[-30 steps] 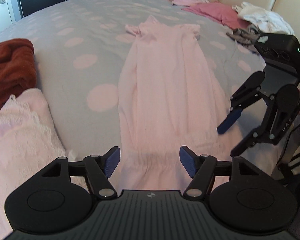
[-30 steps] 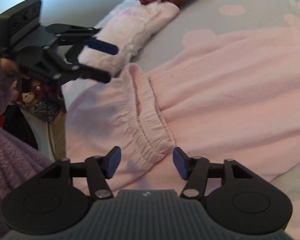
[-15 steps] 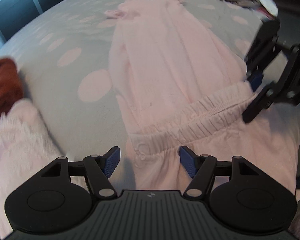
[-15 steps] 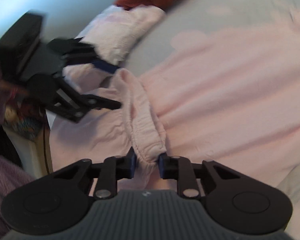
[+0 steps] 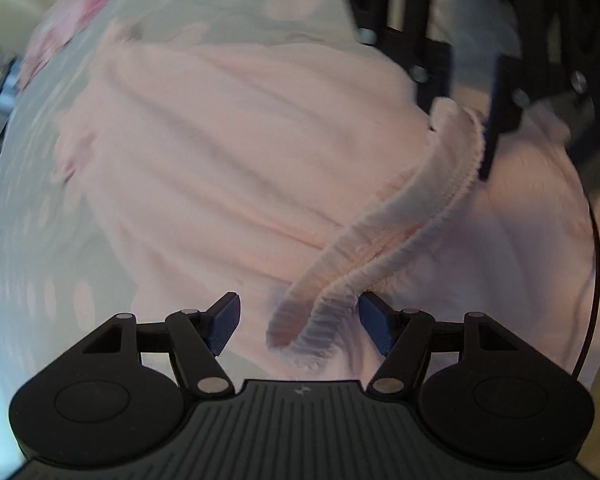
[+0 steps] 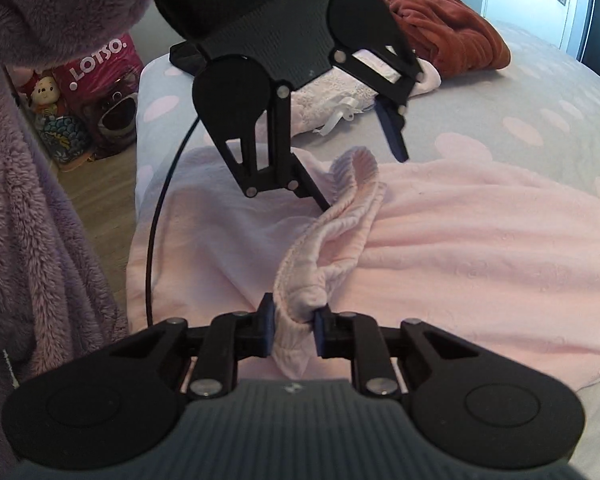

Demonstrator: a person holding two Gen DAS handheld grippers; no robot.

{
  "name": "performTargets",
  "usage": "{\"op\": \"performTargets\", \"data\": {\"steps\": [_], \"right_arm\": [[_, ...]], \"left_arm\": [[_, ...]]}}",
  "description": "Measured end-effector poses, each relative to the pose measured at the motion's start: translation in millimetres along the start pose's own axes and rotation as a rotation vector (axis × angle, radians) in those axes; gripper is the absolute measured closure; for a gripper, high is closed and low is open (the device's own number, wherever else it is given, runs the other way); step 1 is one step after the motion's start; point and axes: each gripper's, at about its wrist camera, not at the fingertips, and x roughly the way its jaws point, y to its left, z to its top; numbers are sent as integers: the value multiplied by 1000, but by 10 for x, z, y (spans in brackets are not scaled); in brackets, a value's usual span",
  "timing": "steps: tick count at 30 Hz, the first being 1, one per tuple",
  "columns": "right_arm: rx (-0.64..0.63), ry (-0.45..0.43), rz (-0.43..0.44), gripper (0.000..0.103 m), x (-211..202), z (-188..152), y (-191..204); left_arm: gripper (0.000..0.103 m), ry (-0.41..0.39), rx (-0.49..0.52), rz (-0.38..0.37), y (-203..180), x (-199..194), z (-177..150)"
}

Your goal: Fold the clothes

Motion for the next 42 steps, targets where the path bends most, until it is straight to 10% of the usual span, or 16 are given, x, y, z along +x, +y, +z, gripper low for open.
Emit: {"op": "performTargets", "data": {"steps": [7, 17, 33, 42], "right_arm": [[25, 8, 4, 82, 85, -45, -88], [29, -67, -14, 82, -49, -46, -178], [115, -220, -91, 83, -998, 233, -569], [183, -333, -308, 83, -2072, 415, -1447]], "left_arm": [[44, 60, 96, -167, 53, 289, 119], [74, 60, -188, -253, 127, 300, -155], [83, 64, -352, 65, 625, -1189, -155], [84, -152, -576, 248, 1597, -1560, 460]]}}
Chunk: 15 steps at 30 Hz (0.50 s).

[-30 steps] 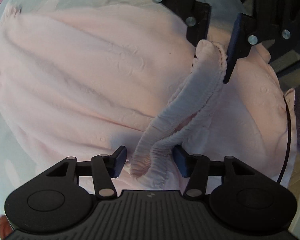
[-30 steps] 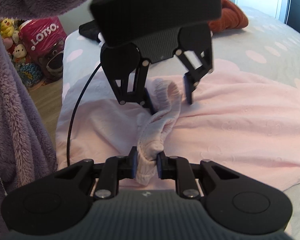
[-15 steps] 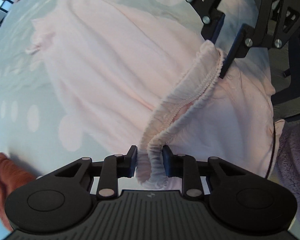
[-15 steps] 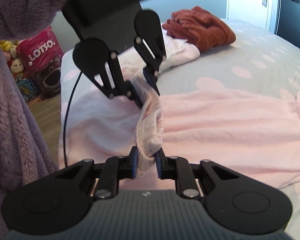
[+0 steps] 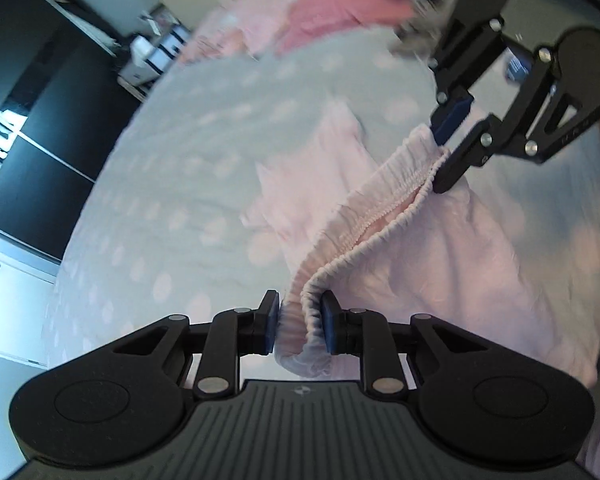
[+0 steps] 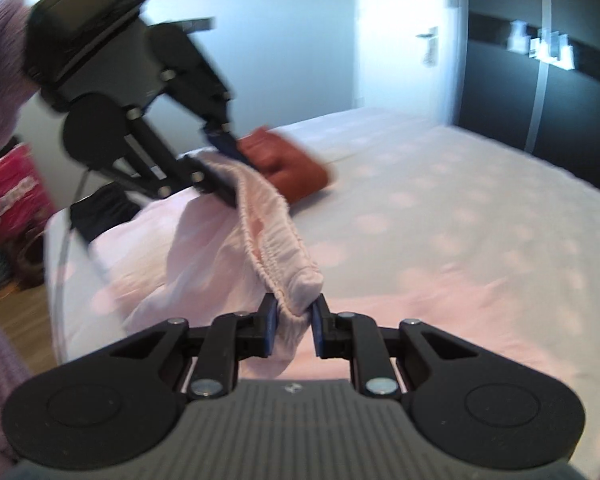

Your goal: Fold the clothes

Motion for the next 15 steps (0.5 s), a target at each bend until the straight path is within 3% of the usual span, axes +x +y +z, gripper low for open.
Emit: {"op": "performTargets", "data": {"steps": [5, 7, 15], "right_arm": [[25, -22, -119, 83, -75, 105, -664], [49, -18, -146, 83, -38, 116, -906], [147, 85, -180, 83, 600, -191, -1770]], "left_arm": [[86, -83, -244, -12, 358, 285, 453], [86, -94, -288, -18, 482, 433, 582], [88, 15, -194, -4, 667, 1452, 1081]]}}
